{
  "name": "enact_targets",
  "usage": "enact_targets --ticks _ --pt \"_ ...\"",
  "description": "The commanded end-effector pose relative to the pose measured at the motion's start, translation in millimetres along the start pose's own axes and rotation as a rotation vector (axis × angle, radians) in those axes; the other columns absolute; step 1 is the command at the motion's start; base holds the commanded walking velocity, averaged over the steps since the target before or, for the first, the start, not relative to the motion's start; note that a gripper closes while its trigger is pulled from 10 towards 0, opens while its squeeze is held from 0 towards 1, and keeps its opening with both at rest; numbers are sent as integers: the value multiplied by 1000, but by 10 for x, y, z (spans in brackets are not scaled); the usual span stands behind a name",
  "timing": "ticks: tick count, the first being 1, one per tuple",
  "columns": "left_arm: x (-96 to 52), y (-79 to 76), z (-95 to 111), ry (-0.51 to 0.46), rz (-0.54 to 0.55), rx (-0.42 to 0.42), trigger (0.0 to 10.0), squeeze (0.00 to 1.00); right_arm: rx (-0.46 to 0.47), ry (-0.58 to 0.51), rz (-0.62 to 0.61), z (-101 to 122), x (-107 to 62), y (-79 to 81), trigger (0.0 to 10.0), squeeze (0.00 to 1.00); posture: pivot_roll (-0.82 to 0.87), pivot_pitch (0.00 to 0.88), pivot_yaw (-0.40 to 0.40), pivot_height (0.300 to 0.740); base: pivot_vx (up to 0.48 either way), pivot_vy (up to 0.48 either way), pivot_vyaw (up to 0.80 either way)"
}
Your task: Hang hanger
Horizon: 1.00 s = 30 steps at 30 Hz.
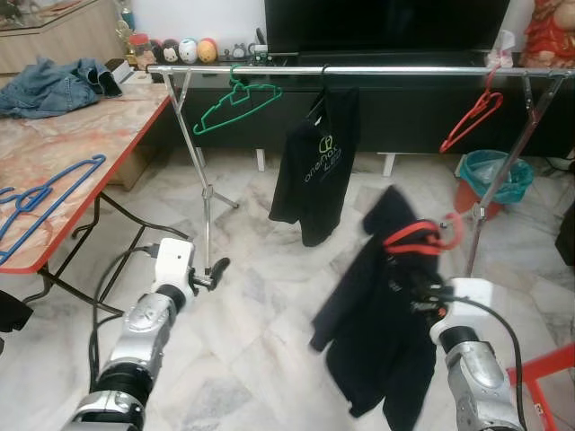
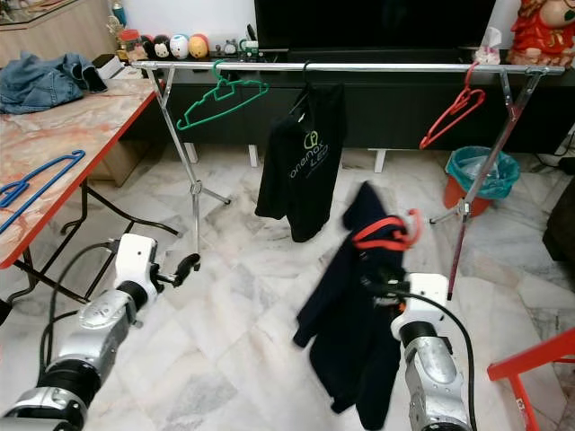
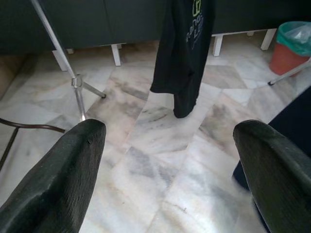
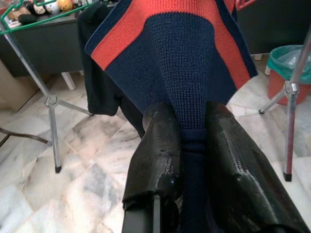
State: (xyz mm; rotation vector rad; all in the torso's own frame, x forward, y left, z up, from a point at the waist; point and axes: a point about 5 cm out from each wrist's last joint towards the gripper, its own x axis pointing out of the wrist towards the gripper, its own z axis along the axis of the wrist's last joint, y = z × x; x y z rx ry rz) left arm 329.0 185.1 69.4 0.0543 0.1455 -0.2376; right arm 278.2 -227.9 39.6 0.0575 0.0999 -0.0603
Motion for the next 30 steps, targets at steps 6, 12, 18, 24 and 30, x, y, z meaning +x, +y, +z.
enact_targets --ticks 6,12,18,24,30 --pt "-59 -31 -148 22 39 -53 10000 0 30 -44 -36 59 66 73 10000 0 -30 0 44 740 0 0 0" --pt "-58 -122 -188 15 41 -72 10000 0 43 -51 -62 38 70 121 10000 0 -36 0 47 740 0 0 0" --pt "-44 -163 -174 5 16 -71 10000 0 23 -56 -45 41 65 141 10000 0 -36 0 50 740 117 0 87" --pt "-35 -178 -163 0 -1 -72 10000 0 51 -64 -59 60 81 135 10000 0 -39 0 50 740 452 0 299" --pt "-2 -203 -116 -15 -16 -79 10000 0 43 -85 -56 124 118 134 10000 0 -43 0 53 740 480 0 0"
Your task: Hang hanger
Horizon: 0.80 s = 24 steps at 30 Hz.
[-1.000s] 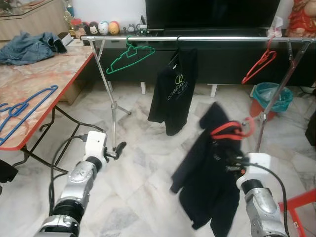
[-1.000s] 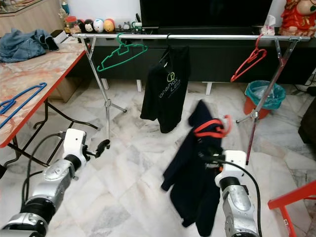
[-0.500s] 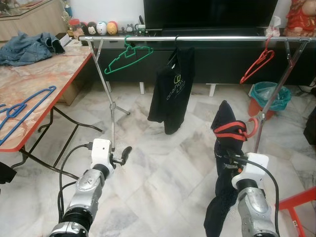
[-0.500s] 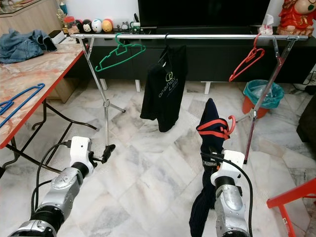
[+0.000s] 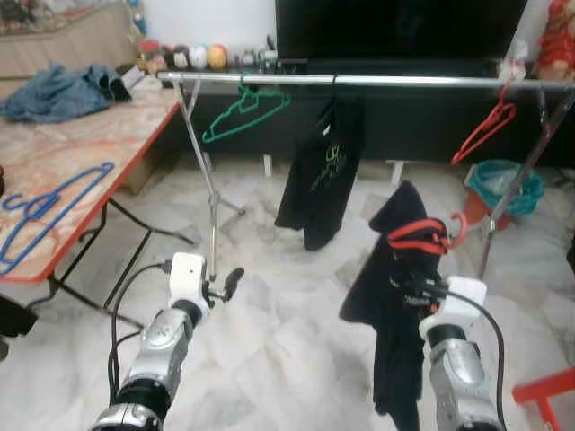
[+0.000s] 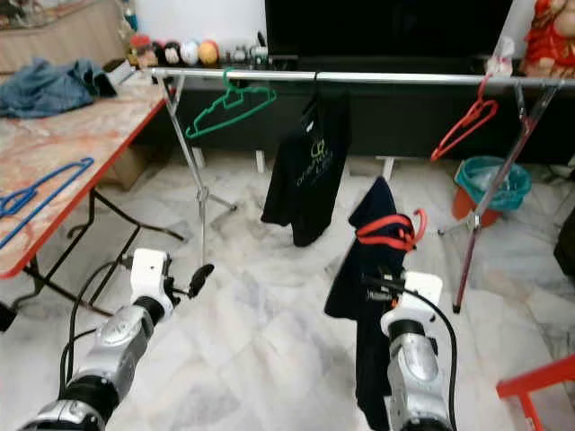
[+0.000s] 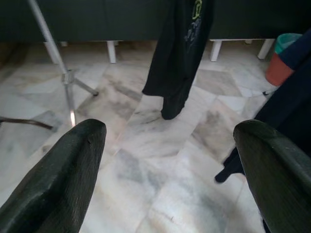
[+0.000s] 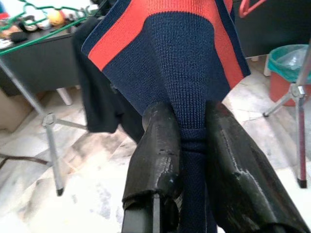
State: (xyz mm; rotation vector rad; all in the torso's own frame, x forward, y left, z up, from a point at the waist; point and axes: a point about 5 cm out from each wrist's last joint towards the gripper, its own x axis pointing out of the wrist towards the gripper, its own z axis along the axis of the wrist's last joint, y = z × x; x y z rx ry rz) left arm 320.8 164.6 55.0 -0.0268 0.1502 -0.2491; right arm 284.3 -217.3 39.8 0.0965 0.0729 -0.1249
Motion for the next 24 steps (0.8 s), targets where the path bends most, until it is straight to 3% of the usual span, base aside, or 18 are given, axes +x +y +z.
enact_targets --ticks 1,24 --pt "9 23 29 -11 1 2 10000 0 3 -58 7 119 66 42 10000 0 -44 0 53 740 480 0 0" --pt "36 5 64 -23 -5 -11 10000 0 -17 -38 53 126 117 132 10000 0 -47 0 52 740 480 0 0"
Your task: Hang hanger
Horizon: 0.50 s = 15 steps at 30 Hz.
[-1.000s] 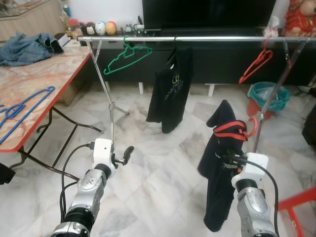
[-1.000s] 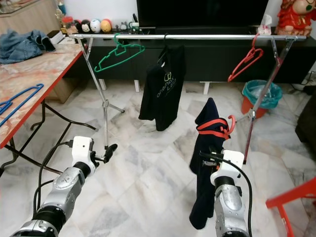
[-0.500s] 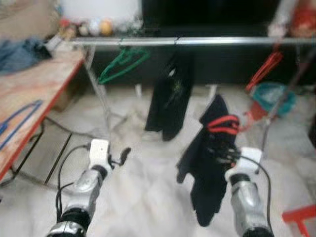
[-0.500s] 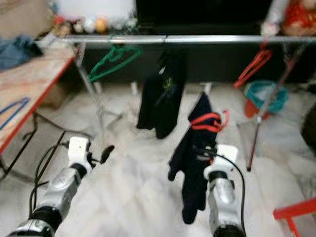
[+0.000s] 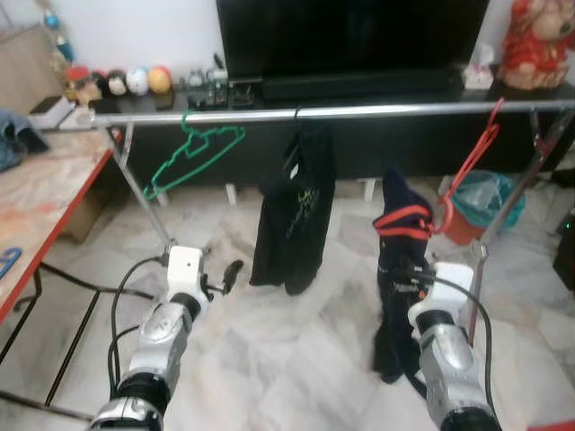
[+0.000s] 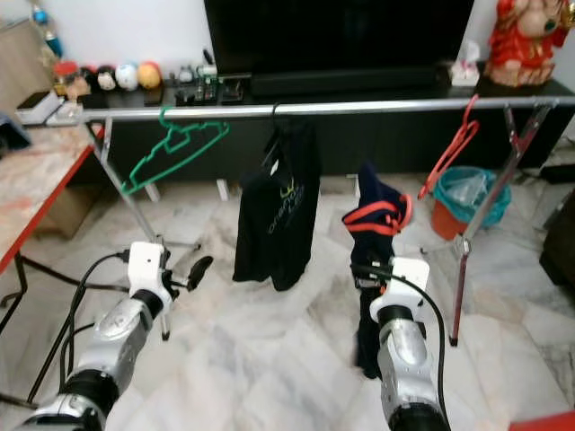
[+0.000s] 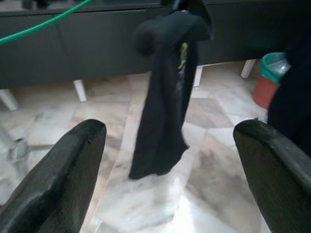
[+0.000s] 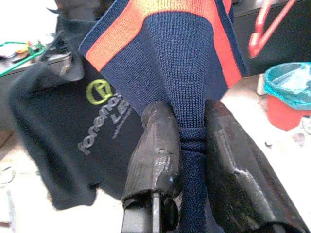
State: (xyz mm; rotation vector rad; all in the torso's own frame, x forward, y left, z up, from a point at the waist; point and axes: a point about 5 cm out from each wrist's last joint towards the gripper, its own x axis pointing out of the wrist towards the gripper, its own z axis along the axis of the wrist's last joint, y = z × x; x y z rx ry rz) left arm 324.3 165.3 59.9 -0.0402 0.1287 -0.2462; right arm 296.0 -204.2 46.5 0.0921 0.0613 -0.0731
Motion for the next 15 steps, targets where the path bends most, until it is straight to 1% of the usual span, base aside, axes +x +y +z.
enact_targets --ticks 1,7,13,15 --pt "13 -10 10 -1 -7 0 10000 0 -18 -26 6 62 22 -14 10000 0 -47 0 52 740 480 0 0" --pt "13 -22 9 -1 -11 -3 10000 0 -33 -24 24 59 23 14 10000 0 -48 0 52 740 480 0 0" --pt "16 -30 12 -3 -13 -2 10000 0 -41 -24 34 64 26 23 10000 0 -45 0 51 740 480 0 718" --pt "17 -36 12 -3 -16 -1 10000 0 -25 -21 27 60 27 18 10000 0 -46 0 51 740 480 0 0"
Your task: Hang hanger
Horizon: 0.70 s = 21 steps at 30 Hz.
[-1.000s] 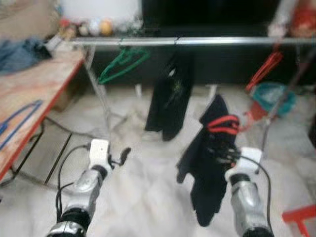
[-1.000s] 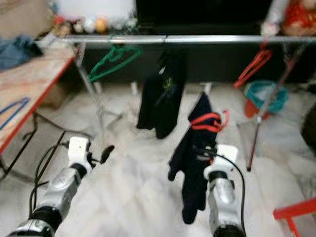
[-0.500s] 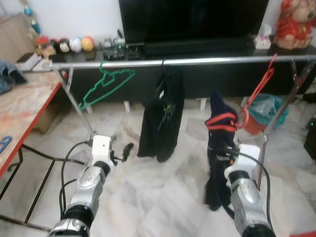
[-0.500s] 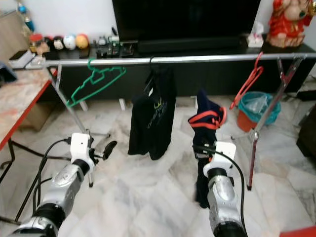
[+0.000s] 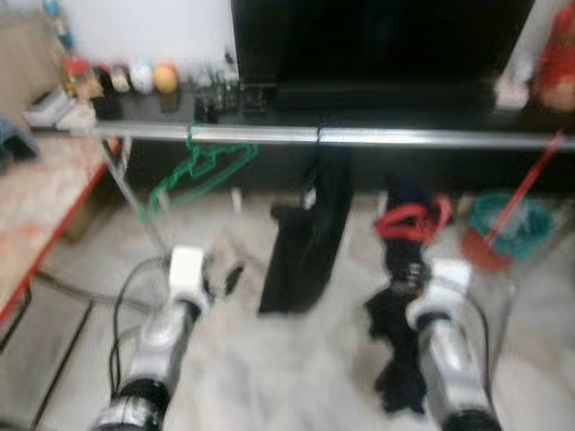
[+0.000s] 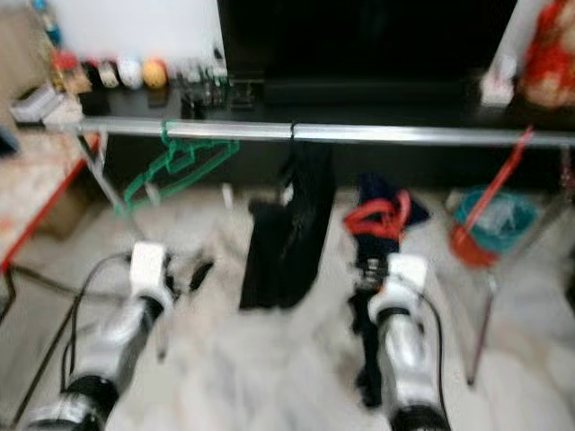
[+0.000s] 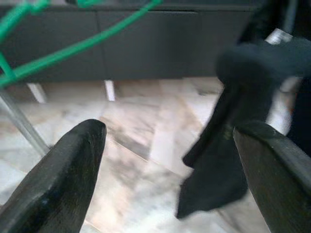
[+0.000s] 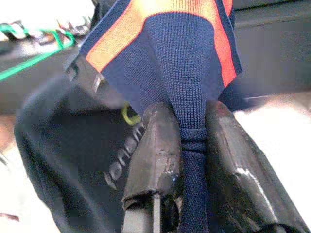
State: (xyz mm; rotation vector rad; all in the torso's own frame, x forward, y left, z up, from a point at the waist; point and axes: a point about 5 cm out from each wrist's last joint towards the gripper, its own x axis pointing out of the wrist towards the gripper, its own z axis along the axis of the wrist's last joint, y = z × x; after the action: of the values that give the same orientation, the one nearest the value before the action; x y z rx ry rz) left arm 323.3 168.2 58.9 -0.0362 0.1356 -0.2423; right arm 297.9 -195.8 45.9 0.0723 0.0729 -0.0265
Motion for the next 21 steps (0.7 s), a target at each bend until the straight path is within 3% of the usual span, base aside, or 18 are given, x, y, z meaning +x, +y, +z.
enact_targets --ticks 1,14,21 --pt "32 -67 21 -10 -21 -5 10000 0 0 -31 -22 68 9 -74 10000 0 -47 0 51 740 480 0 0" --pt "23 -86 12 -11 -34 -7 10000 0 2 -19 -67 52 4 -124 10000 0 -43 0 50 740 470 0 0" --pt "15 -124 -5 -6 -68 -8 10000 0 6 -22 -79 60 12 -128 10000 0 -43 0 51 740 0 0 0"
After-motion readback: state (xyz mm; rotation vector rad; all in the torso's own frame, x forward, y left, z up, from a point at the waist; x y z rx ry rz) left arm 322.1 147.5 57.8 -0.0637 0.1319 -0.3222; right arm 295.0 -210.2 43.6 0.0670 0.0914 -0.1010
